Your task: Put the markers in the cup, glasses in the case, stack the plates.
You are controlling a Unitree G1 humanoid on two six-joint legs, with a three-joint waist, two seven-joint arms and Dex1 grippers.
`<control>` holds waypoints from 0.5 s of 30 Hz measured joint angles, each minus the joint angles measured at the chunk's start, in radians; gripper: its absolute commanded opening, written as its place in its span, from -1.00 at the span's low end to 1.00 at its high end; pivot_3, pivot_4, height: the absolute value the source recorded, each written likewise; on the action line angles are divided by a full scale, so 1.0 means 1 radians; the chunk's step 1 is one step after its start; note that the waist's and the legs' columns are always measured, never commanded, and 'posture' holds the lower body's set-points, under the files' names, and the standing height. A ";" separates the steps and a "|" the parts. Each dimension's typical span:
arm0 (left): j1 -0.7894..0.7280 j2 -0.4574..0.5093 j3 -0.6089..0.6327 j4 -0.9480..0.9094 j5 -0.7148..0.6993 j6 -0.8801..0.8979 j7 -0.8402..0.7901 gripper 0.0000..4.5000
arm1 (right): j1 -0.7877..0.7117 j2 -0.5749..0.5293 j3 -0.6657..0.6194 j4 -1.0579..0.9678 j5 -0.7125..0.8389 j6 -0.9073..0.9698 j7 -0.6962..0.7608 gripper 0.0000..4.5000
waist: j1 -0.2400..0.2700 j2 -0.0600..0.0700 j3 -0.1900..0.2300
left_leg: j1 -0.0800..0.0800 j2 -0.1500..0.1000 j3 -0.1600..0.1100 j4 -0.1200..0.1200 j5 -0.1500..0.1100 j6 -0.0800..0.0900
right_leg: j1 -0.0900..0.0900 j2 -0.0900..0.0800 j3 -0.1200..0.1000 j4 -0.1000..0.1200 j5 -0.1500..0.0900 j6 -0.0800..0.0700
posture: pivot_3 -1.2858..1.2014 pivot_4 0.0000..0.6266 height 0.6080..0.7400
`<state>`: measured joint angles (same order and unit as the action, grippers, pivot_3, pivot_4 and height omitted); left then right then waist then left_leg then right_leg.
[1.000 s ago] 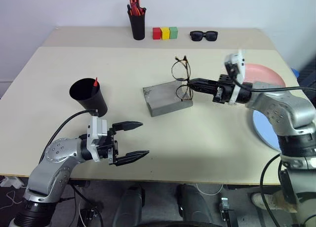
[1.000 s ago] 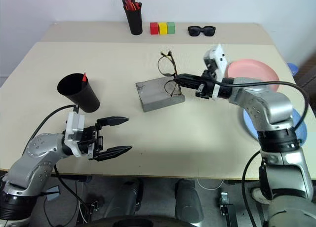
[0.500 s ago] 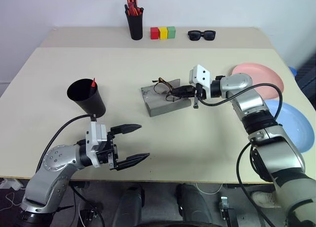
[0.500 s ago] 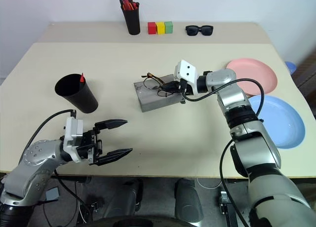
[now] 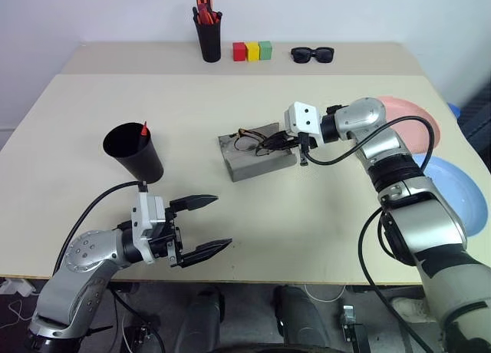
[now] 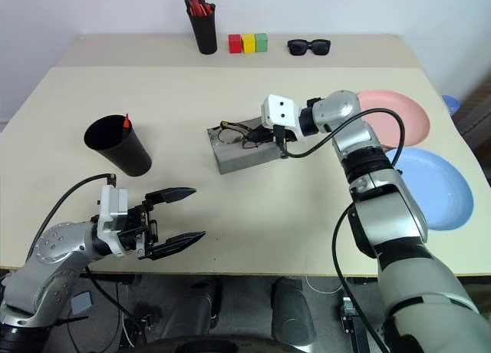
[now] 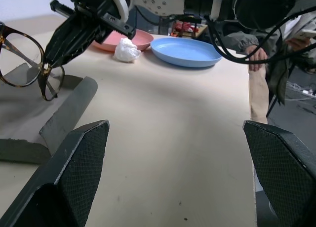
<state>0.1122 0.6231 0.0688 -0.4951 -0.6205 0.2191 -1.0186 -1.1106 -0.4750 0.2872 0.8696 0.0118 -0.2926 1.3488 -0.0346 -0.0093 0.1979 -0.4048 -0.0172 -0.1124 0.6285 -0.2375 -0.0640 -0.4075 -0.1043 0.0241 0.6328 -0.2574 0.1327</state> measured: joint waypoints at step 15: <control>-0.003 0.000 -0.003 0.000 0.001 -0.011 0.001 1.00 | 0.004 -0.014 0.004 0.003 -0.089 -0.001 0.050 -0.56 | -0.010 0.000 0.000 | 0.000 0.000 0.000 0.000 0.000 0.000 | 0.000 0.000 0.000 0.000 0.000 0.000 | 0.03 -0.52 1.00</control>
<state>0.1089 0.6230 0.0653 -0.4949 -0.6193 0.2085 -1.0180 -1.1070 -0.4888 0.2910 0.8727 -0.0777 -0.2935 1.3984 -0.0446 -0.0092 0.1980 -0.4046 -0.0172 -0.1124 0.6285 -0.2374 -0.0641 -0.4076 -0.1043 0.0243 0.6332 -0.2574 0.1328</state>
